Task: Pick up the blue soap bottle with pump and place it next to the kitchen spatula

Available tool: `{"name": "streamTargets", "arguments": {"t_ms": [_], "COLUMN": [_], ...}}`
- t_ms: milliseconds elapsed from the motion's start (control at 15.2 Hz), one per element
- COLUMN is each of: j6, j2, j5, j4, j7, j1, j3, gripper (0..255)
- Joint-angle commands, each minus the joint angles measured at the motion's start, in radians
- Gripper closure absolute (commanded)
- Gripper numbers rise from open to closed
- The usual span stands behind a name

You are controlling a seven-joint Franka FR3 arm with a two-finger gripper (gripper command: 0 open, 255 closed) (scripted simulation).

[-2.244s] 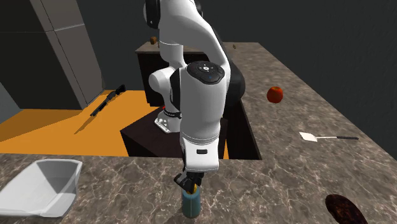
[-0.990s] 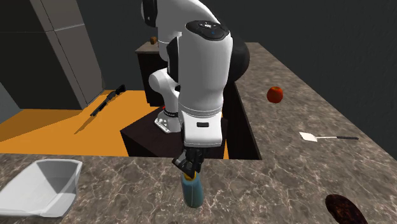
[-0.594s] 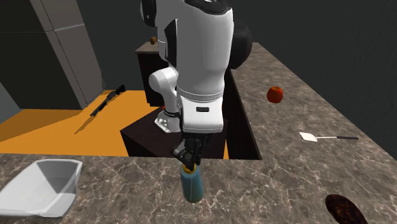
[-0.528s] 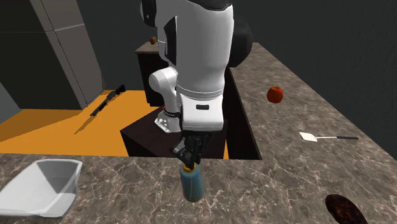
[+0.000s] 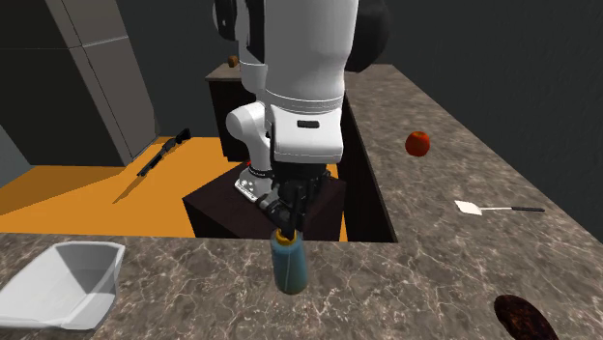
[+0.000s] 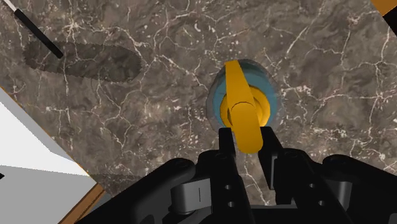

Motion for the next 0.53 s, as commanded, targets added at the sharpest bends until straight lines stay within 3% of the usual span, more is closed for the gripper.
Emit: {"name": "streamTargets", "arguments": {"t_ms": [0, 462], "j6": [-0.027, -0.125], "j2": [0.003, 0.018], "j5": [0.002, 0.01], "j4": [0.03, 0.141], "j7": [-0.002, -0.013], "j1": [0.0, -0.005], "j3": [0.0, -0.003], "gripper": [255, 255]}}
